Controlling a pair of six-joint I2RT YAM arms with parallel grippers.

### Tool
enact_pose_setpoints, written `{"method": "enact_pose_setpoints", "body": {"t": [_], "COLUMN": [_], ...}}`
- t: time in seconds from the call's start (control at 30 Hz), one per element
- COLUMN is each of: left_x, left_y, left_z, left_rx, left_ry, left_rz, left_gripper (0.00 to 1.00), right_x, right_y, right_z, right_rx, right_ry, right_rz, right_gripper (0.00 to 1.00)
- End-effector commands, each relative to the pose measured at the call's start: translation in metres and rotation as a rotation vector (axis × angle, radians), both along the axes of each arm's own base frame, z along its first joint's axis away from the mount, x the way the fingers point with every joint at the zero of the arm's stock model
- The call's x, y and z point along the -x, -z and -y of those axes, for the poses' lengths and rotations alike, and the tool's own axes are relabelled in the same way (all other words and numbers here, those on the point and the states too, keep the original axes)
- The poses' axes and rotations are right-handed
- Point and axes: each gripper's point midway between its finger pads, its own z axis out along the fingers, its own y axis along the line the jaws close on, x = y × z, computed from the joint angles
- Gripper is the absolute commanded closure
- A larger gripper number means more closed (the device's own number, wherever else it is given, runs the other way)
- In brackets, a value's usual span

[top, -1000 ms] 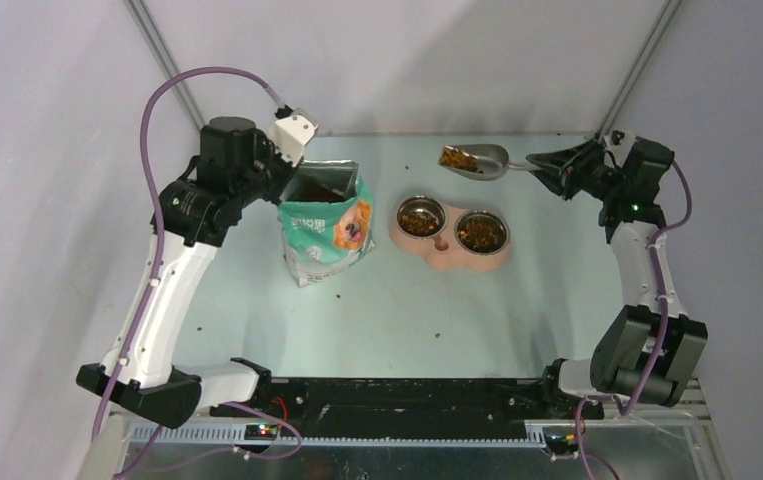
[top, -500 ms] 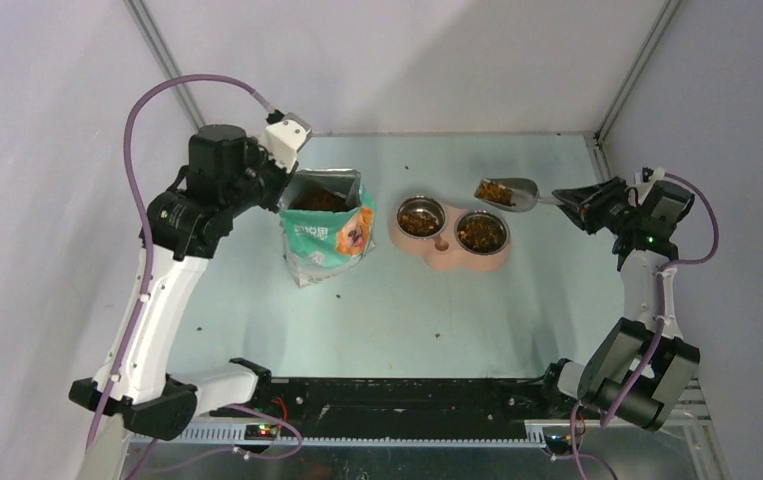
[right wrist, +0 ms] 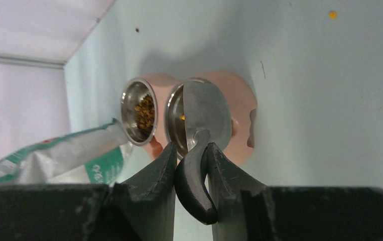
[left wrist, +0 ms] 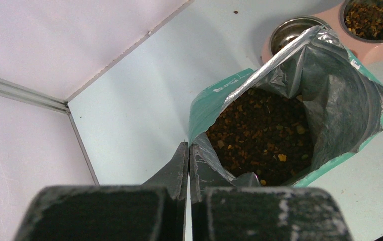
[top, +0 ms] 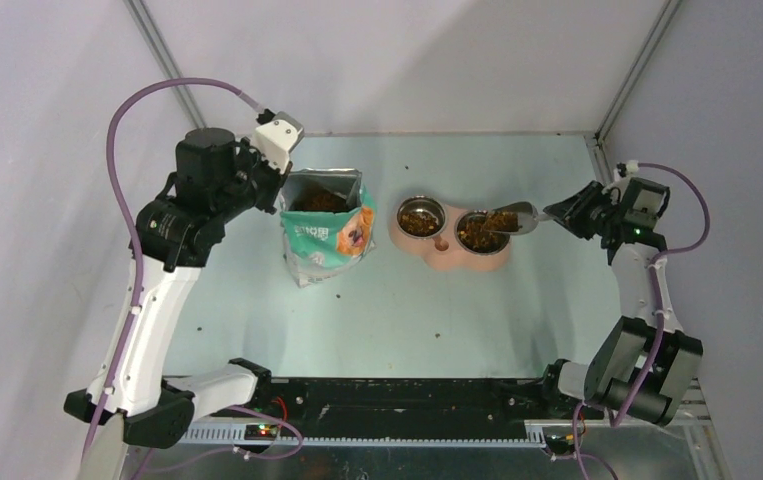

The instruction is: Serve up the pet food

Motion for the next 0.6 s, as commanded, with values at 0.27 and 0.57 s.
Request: {"method": "enact_pose_setpoints", "body": {"t": [0.27, 0.57], "left_x": [0.003, -0.004], "left_y": [-0.028, -0.016], "left_z": [-0.001, 0.005], "left_rx": [0.061, 0.048], "left_ry": [-0.007, 0.014], "left_rz": [0.097, 0.056], "left_gripper": [1.0, 0.99], "right_x": [-0.014, -0.007], "right_y": [-0.016, -0.041], "right_z": [-0.017, -0.054], "right_rx": [0.383, 0.703], "right_ry": [-0.153, -0.302], "right_rz": [0.078, 0.208], "right_gripper": [1.0, 1.0]}}
